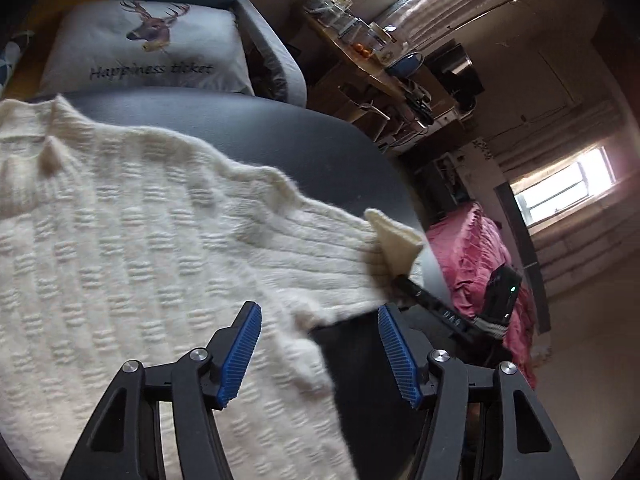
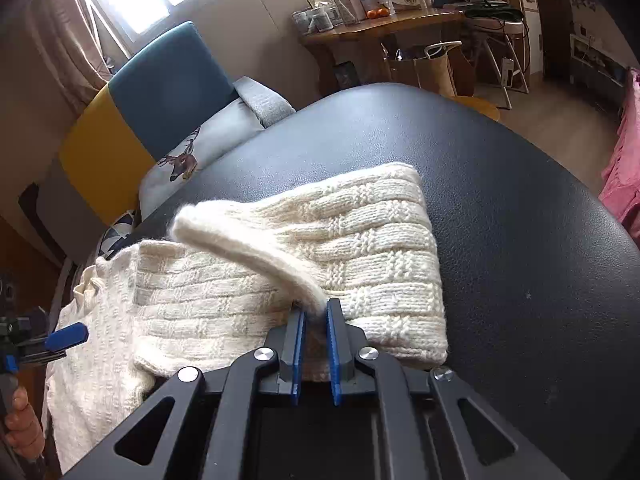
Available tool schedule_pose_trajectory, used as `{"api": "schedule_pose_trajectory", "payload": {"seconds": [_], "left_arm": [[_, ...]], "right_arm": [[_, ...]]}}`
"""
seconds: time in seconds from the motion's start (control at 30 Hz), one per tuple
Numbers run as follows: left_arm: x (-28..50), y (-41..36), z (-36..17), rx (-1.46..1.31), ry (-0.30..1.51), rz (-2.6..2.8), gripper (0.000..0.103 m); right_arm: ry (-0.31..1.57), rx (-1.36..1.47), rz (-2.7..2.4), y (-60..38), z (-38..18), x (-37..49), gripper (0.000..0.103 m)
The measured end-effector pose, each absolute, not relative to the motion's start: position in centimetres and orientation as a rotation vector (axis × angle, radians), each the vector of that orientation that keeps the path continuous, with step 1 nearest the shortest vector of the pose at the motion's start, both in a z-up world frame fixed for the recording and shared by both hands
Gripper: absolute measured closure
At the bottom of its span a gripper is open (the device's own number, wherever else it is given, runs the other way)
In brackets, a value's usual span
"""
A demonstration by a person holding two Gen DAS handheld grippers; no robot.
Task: Fold clothes
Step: 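Grasp the sleeve cuff with the right gripper and lift it, then close the left gripper on the cuff while the right gripper holds it, then carry the held cuff with the left gripper across the sweater body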
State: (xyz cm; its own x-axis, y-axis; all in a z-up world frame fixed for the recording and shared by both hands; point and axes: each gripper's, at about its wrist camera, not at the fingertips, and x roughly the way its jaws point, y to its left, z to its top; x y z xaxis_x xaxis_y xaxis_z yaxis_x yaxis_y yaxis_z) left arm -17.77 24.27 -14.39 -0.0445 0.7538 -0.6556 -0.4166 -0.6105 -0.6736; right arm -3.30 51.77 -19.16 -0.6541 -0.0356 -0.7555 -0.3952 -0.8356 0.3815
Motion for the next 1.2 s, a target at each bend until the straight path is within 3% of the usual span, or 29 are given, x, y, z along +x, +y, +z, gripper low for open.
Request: {"api": "schedule_pose_trajectory", "payload": {"seconds": [0.17, 0.37, 0.7, 0.77, 0.83, 0.87, 1.0, 1.1, 1.2], "left_arm": [[-19.5, 31.6, -16.2, -1.536, -0.527, 1.569, 0.031], [-21.1, 36.5, -18.8, -1.665, -0.615, 1.485, 0.03], [-22.5, 38.9, -20.4, -1.771, -0.619, 1.472, 0.025], [-21.8, 39.3, -19.5, -1.735, -0.572, 1.522, 0.033], [-20.8, 40.8, -18.6, -1.685, -0.458, 1.536, 0.08], [-20.2, 41.5, -18.6, -1.687, -0.402, 1.533, 0.084], [-19.9, 42.0, -20.2, -1.771, -0.416, 1.537, 0.084], [-19.9, 40.8, -19.9, -1.722, -0.41, 1.601, 0.093], [-19.9, 39.3, -18.1, -1.625, -0.464, 1.655, 0.094]], "right_arm": [[0.639, -1.232, 2.62, 50.1, -18.9, -3.3, 0.093], [0.34, -1.296, 2.699, 46.7, -18.9, -2.9, 0.093], [0.496, -1.233, 2.711, 47.8, -19.6, -2.2, 0.093], [0.535, -1.214, 2.708, 48.0, -19.5, -2.0, 0.093], [0.577, -1.196, 2.707, 48.2, -19.5, -1.6, 0.093], [0.595, -1.191, 2.706, 48.3, -19.6, -1.5, 0.093], [0.64, -1.169, 2.704, 48.6, -19.6, -1.1, 0.093], [0.674, -1.141, 2.707, 48.7, -19.2, -0.7, 0.093], [0.893, -1.08, 2.741, 49.4, -18.4, 0.5, 0.088]]}}
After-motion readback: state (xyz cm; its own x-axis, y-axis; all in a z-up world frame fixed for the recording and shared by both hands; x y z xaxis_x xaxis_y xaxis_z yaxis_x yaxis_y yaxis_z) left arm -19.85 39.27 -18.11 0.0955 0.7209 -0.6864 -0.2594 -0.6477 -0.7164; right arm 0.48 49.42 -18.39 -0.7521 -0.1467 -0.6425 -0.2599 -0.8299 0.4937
